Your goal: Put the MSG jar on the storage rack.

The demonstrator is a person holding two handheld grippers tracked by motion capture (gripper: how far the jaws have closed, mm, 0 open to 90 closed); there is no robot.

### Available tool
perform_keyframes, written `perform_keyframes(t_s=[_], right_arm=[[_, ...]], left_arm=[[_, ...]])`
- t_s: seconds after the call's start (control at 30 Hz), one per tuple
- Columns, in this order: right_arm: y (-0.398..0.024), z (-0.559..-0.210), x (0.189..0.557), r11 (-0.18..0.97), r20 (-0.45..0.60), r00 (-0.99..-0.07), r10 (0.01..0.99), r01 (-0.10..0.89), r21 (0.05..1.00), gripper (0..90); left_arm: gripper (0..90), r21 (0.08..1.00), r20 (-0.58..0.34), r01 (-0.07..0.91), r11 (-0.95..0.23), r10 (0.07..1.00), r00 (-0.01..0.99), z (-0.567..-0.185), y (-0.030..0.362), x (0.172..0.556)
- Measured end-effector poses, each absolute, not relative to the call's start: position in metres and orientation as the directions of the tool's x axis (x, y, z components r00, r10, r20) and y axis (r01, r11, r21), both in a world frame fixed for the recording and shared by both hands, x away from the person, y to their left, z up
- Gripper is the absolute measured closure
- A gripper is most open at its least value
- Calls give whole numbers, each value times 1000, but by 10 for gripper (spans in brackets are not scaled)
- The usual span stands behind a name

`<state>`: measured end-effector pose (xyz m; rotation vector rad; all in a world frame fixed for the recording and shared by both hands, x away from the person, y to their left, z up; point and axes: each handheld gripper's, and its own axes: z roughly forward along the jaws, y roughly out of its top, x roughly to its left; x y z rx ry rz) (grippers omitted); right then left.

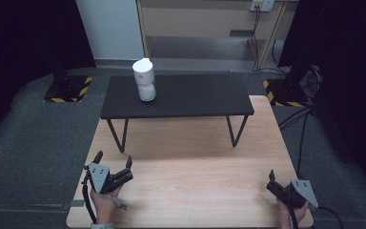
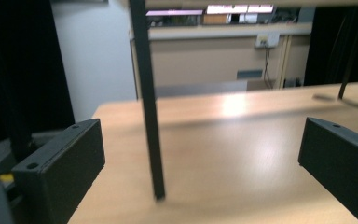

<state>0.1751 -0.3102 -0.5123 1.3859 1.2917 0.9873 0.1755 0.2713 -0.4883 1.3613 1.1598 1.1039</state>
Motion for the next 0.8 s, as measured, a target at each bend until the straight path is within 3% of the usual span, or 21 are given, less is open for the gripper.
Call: perform_keyframes(t_s=[0.33,0.8], right_arm=[[-309,-512,176,36,-61,111,992,219,975,5],[-308,-512,176,41,-66,109,992,219,975,6]], left_arm=[[0,982,-28,190,12,996,83,-511,284,172],[0,978,-32,207,13,996,89,-511,284,175]])
